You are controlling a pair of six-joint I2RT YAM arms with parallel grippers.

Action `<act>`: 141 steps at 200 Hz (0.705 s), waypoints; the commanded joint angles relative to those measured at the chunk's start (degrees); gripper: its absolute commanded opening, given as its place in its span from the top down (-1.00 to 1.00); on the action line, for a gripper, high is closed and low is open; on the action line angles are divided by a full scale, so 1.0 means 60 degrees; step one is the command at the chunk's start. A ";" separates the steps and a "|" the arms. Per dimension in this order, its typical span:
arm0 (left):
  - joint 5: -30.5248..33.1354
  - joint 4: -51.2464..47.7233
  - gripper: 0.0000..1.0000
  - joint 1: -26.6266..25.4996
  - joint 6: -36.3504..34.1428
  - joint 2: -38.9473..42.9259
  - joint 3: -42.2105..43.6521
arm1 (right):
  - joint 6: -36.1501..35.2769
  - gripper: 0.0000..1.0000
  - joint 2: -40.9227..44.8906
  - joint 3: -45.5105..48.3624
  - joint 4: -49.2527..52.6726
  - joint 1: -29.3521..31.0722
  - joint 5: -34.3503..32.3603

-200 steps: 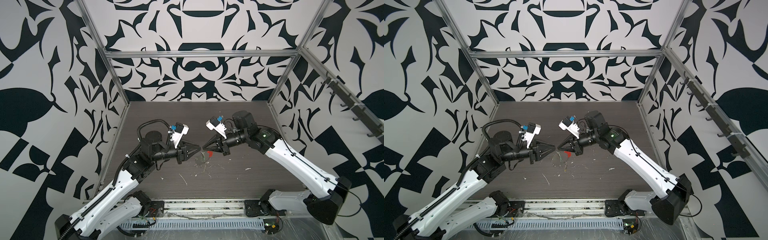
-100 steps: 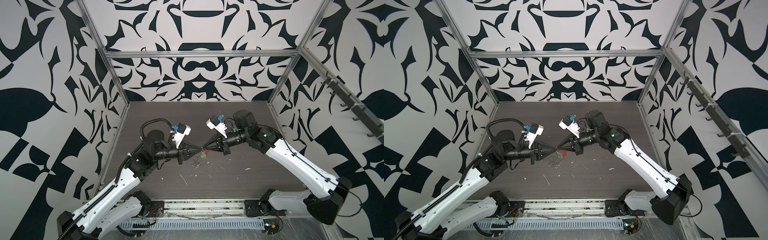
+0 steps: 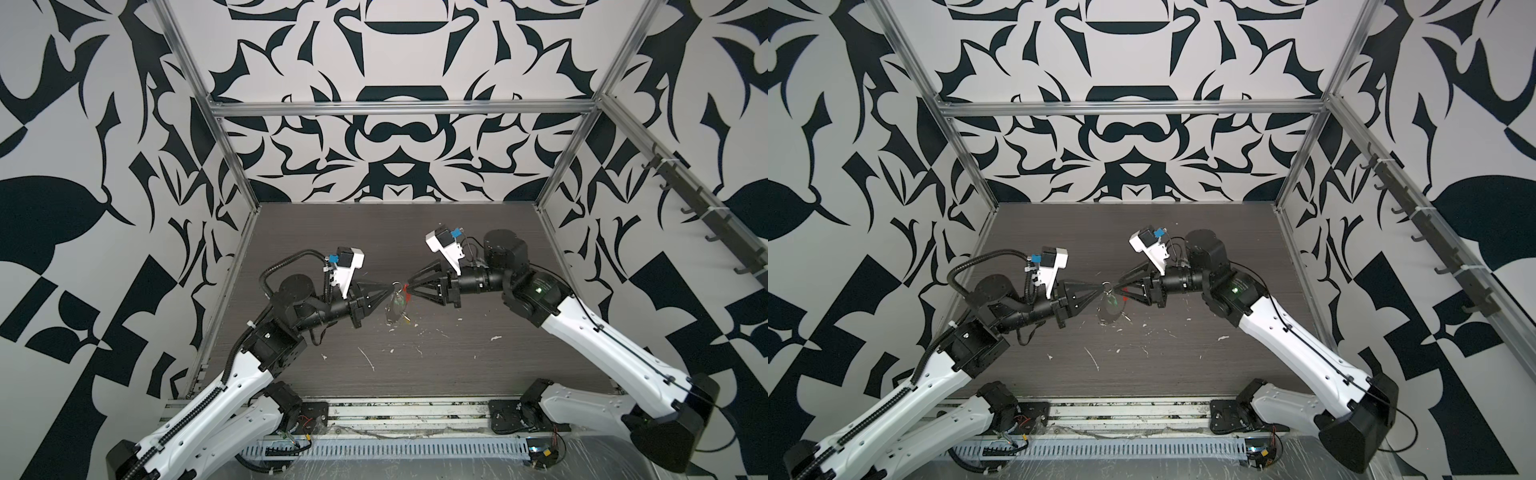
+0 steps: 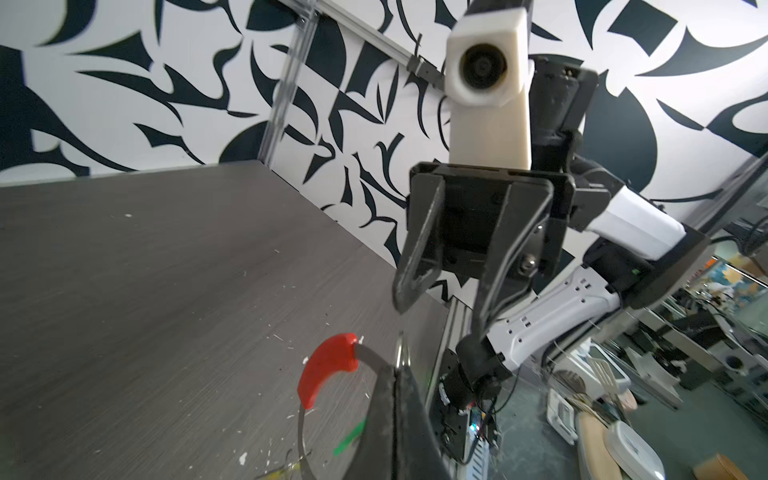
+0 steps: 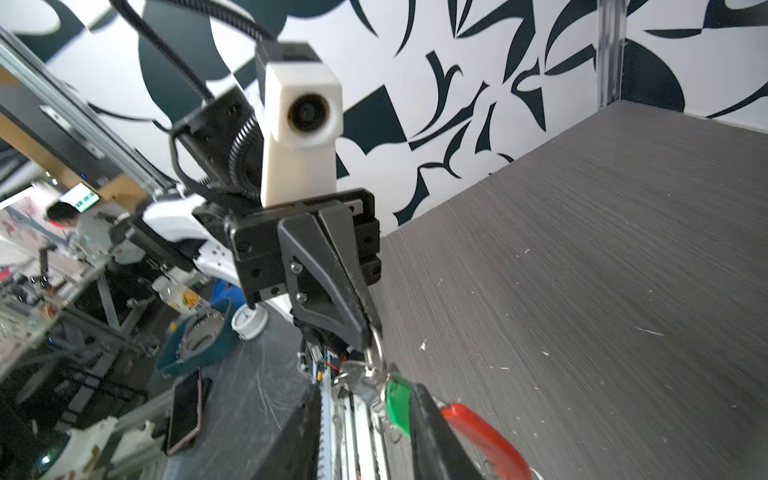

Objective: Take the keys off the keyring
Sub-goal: 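Hold the keyring up with both grippers, right gripper at the green-tagged key ring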

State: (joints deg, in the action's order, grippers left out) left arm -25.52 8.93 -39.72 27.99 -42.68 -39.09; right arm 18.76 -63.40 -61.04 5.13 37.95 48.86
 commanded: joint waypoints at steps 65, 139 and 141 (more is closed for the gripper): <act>0.1197 0.2019 1.00 -0.0030 0.0609 0.0480 0.0392 | 0.3355 0.22 -0.0274 0.1193 -0.6049 0.0189 -0.0778; 0.1265 0.2043 1.00 -0.0029 0.0616 0.0576 0.0405 | 0.3565 0.42 -0.1012 0.0694 -0.6238 0.0560 -0.0491; 0.1265 0.2042 1.00 -0.0026 0.0611 0.0579 0.0406 | 0.3567 0.43 -0.1011 0.0684 -0.6261 0.0578 -0.0488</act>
State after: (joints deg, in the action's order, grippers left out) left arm -18.72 18.28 -39.77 31.29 -40.27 -37.23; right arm 39.18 -69.23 -54.15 -28.29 40.71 45.08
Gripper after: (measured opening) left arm 0.041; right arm 0.303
